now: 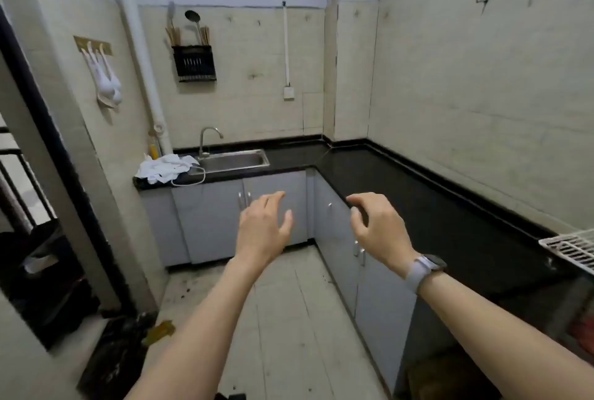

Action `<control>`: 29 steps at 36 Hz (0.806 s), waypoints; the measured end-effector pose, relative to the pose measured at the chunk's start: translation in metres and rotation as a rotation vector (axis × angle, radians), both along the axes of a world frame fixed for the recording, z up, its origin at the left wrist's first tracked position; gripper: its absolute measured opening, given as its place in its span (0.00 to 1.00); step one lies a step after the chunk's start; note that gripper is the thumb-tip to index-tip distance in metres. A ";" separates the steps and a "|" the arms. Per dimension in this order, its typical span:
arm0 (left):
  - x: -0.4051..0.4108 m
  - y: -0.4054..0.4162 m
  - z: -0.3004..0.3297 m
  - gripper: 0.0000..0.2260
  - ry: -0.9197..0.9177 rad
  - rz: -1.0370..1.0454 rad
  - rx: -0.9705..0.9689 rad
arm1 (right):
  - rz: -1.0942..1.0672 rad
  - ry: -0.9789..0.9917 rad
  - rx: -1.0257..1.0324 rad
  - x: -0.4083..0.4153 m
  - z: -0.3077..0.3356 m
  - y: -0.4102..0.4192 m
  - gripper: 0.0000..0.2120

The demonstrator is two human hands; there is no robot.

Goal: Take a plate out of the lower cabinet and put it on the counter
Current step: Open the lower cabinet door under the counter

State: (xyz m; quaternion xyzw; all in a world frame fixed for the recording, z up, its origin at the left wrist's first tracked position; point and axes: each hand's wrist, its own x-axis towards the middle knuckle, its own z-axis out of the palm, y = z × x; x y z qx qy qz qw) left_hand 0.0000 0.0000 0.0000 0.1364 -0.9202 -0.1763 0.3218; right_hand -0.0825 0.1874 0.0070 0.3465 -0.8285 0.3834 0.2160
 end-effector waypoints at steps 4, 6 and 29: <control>0.005 0.014 -0.078 0.17 -0.137 0.036 0.152 | 0.000 -0.229 0.147 0.005 -0.076 0.014 0.12; 0.013 0.022 -0.119 0.16 -0.197 0.046 0.224 | 0.011 -0.354 0.208 0.010 -0.116 0.024 0.13; -0.054 -0.064 -0.290 0.17 -0.630 0.189 0.643 | 0.069 -1.005 0.425 -0.111 -0.282 -0.065 0.14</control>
